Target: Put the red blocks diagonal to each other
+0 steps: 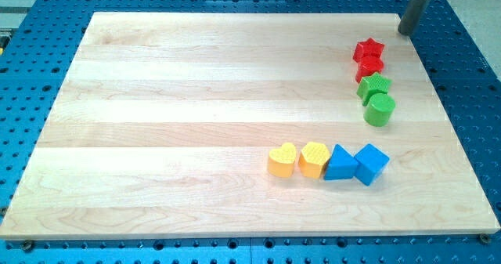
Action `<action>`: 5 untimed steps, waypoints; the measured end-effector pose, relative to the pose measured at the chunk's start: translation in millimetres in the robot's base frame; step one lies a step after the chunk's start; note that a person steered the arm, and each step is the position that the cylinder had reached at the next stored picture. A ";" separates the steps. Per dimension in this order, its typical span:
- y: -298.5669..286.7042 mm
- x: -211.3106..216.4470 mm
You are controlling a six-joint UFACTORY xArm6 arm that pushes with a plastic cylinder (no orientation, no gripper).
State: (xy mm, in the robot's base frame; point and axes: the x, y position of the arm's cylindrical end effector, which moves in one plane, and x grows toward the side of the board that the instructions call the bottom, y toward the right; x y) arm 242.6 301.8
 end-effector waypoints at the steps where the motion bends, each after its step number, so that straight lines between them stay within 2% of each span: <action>1: 0.0 0.0; 5: -0.7 0.0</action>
State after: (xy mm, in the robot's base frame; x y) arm 242.6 301.1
